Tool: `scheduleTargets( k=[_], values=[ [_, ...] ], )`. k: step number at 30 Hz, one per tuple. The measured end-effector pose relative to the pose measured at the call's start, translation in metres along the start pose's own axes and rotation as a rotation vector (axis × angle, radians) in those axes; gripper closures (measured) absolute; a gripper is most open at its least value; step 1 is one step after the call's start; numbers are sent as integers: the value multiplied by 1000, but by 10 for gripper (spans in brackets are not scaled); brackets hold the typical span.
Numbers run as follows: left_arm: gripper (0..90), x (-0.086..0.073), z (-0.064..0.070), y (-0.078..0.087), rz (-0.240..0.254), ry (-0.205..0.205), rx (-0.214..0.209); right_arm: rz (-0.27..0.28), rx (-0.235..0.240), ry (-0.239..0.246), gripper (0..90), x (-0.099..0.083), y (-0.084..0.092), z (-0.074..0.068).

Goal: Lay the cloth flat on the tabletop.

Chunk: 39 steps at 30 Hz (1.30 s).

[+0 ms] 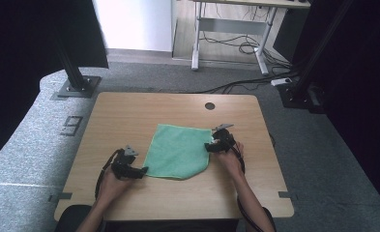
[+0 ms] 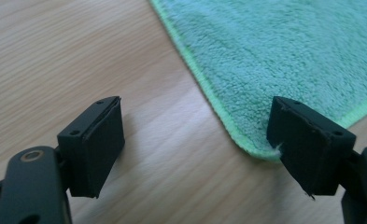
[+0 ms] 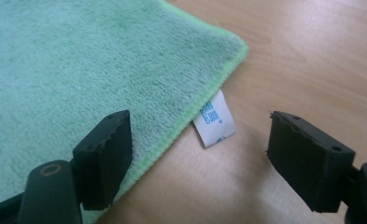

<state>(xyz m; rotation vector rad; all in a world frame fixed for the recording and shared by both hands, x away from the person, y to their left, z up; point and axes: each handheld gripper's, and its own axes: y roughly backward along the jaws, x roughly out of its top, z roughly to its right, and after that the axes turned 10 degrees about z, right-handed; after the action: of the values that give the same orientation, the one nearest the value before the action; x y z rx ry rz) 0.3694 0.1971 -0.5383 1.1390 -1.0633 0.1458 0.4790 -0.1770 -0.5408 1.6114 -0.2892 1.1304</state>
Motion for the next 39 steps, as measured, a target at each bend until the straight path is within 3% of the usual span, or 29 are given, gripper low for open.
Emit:
scheduleTargets(
  k=[7,9,13,19,25,28,30,33,39],
  values=[
    [184,3,16,-6,14,-32,-37,11,-11,31,295,10,-2,5],
    [173,6,16,-6,25,-43,-46,34,7,23,299,12,8,4],
    [160,17,6,-2,85,-6,-51,70,57,21,315,9,35,-3],
    [158,22,-5,-13,85,-3,-18,69,137,33,387,-13,71,-22],
    [158,28,-3,4,146,-4,-34,91,194,43,461,-31,92,-40],
    [158,29,-3,10,155,-15,-31,86,220,43,472,-33,95,-47],
    [158,28,-4,12,160,-6,-32,67,209,51,468,-34,92,-49],
    [158,28,-6,14,173,2,-35,56,189,21,424,-39,85,-44],
    [162,32,-11,25,205,20,-42,44,188,11,389,-44,75,-43]
  ],
)
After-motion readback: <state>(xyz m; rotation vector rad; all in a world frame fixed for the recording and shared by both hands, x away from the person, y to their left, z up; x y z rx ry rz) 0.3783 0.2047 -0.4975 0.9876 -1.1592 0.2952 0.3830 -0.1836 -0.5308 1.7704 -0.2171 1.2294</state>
